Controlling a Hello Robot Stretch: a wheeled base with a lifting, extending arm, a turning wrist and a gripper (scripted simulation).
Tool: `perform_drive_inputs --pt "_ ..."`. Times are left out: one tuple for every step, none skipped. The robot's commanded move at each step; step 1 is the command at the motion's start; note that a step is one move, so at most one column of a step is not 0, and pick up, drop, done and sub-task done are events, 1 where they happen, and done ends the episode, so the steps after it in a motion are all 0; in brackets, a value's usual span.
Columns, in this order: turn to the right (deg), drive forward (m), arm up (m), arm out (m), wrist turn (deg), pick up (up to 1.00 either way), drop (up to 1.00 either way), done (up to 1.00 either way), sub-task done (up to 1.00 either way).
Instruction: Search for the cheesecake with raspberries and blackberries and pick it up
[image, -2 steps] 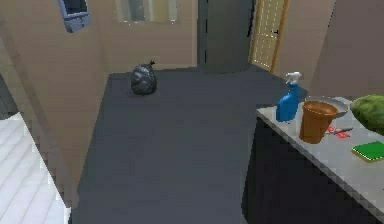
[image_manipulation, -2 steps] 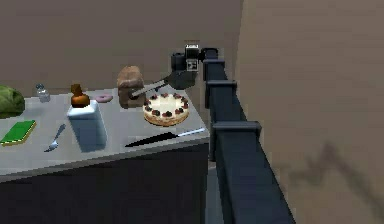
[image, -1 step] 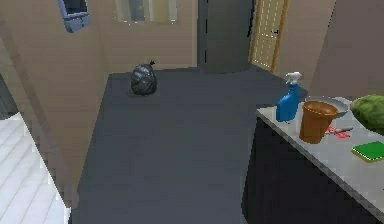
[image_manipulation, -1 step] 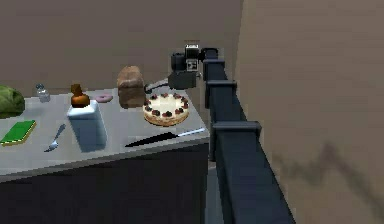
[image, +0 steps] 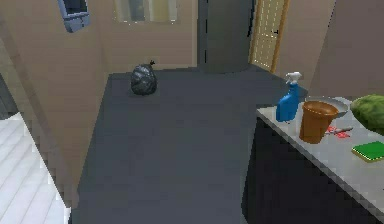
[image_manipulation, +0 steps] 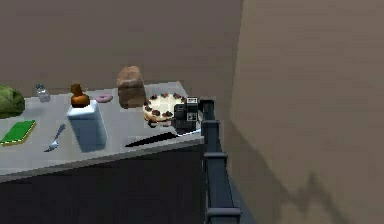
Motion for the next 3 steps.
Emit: perform_drive_inputs --pt "0.0 0.0 0.0 0.0 0.0 1.0 0.0 0.0 0.0" --pt "0.0 0.0 0.1 0.0 0.0 0.0 0.0 0.0 0.0" --pt "0.0 0.0 0.0 0.0 0.0 0.0 0.0 1.0 0.0"
